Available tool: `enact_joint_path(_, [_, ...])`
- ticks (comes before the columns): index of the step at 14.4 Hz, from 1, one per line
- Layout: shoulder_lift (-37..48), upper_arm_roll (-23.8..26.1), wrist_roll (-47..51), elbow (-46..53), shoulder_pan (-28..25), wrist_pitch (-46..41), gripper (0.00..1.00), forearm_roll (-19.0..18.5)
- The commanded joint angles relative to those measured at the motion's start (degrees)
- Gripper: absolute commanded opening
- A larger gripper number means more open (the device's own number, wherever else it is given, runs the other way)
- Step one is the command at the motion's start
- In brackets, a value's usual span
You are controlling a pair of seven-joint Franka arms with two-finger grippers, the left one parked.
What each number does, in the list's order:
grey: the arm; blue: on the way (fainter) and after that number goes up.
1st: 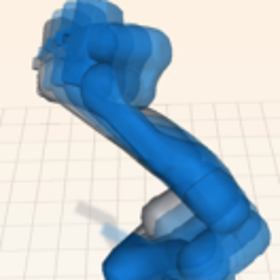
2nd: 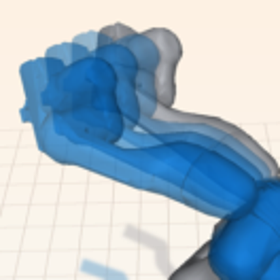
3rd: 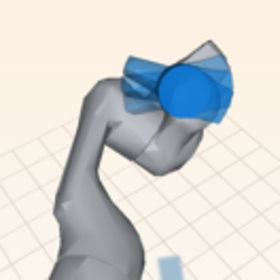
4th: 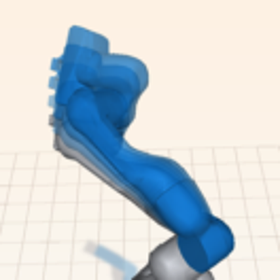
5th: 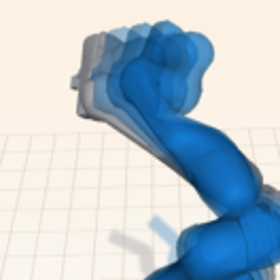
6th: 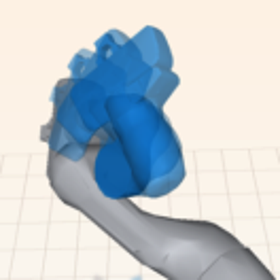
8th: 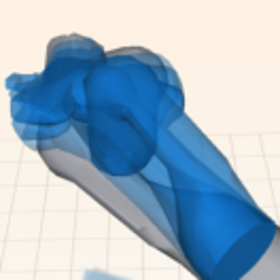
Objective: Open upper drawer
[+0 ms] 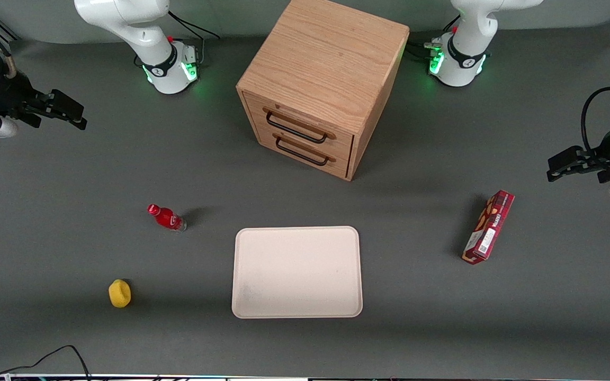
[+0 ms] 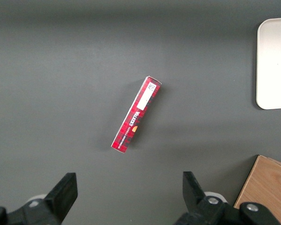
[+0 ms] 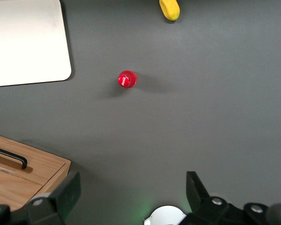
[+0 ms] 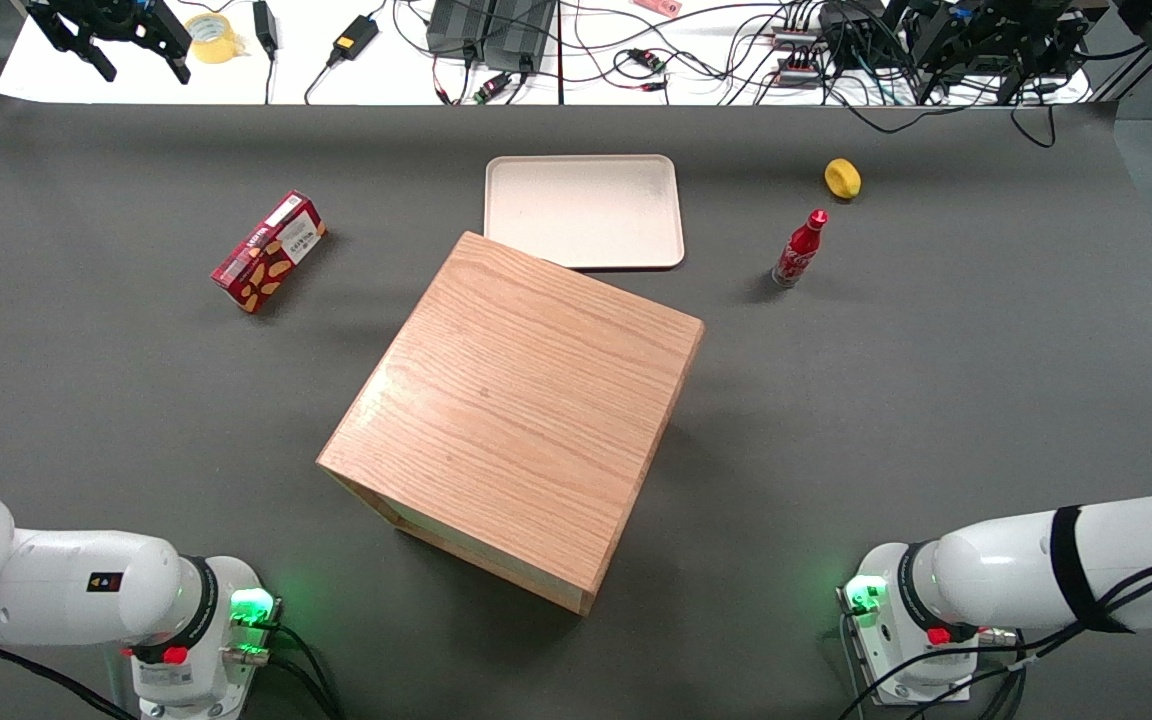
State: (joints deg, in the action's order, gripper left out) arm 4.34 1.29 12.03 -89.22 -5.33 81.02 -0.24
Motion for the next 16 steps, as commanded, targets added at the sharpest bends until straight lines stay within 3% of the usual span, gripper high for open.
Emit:
enact_joint_path(1, [-0.1,-0.5,1.3,1.3,-0.2,-1.0,1.0,1.0])
enact_joint_path(9, [-0.9,-0.1,1.6,3.0,-0.6,-1.2,1.0,1.7])
enact_joint_path(13, [-1.1,0.9,0.4,4.3,-0.7,-1.5,1.0,10.5])
enact_joint_path(15, [-1.6,5.0,-2.5,4.1,-0.7,-1.3,1.0,14.0])
enact_joint_path(16, [-3.0,8.2,-3.9,5.1,-0.7,-1.0,1.0,13.7])
